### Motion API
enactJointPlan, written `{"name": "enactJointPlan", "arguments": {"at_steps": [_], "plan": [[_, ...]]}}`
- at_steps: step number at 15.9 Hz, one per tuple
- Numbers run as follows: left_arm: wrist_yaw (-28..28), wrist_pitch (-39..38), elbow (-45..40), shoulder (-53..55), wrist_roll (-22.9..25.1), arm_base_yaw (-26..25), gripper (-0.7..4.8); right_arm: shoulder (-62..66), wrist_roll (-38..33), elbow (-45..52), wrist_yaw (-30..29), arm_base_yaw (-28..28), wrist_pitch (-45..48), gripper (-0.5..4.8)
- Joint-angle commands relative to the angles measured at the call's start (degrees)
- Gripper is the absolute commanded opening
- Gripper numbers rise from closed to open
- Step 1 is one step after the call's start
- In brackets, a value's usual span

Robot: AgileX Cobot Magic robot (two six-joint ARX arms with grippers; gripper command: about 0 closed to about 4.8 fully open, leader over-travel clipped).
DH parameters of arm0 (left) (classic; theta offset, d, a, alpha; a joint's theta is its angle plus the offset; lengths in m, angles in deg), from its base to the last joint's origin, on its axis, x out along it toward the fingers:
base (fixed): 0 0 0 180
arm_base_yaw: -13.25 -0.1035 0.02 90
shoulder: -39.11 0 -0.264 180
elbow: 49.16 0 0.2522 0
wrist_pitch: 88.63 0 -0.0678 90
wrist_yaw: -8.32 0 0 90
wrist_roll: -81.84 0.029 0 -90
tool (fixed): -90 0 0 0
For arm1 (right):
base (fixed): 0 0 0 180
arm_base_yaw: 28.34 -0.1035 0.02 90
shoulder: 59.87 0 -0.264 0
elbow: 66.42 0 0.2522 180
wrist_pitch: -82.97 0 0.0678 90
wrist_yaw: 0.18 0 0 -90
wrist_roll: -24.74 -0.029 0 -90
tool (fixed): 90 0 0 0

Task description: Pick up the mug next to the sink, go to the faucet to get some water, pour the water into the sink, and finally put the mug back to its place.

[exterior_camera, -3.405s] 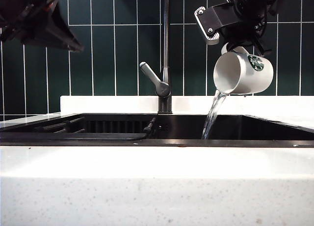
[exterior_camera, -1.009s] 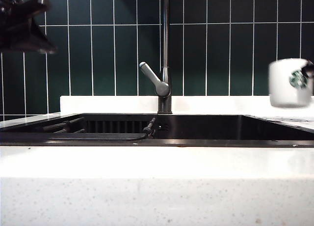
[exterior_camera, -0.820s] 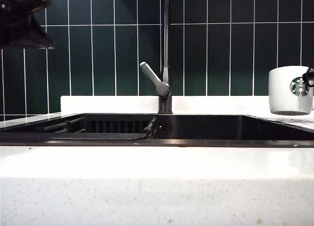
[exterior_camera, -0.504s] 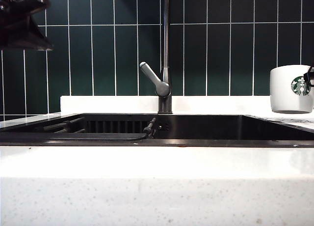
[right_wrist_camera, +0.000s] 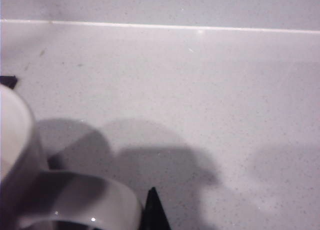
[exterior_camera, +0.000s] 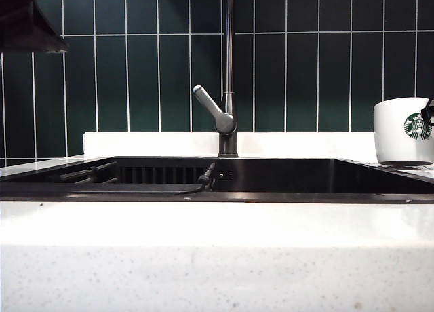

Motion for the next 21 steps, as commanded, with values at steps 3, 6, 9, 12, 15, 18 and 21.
{"name": "enactJointPlan", "arguments": {"at_steps": [3, 6, 9, 12, 15, 18, 21], "plan": [[0.13, -2.29, 0.22, -0.98, 0.24, 0.04, -0.06, -0.52, -0.48, -0.39, -1.84, -0.09, -4.09, 0.55], [0.09, -3.08, 0.22, -0.98, 0.24, 0.04, -0.06, -0.61, -0.52, -0.39, -2.64, -0.11, -9.42, 1.00], [-0.04, -3.10, 0.22, -0.98, 0.24, 0.04, -0.06, -1.16, -0.52, -0.39, -2.86, -0.11, -13.33, 1.09], [-0.07, -3.21, 0.22, -1.03, 0.24, 0.04, -0.06, -4.42, -0.52, -0.39, -2.82, -0.09, -15.39, 1.09], [-0.04, -5.16, 0.22, -1.03, 0.24, 0.04, -0.06, -6.93, -0.52, -0.39, -2.78, -0.09, -18.29, 1.12], [-0.04, -6.32, 0.22, -1.27, 0.24, 0.04, -0.06, -7.19, -0.52, -0.39, -2.60, -0.09, -20.98, 1.76], [-0.02, -6.91, 0.22, -2.78, 0.85, 0.04, -0.06, -8.96, -0.52, -0.39, -2.38, -0.09, -24.96, 1.81]]}}
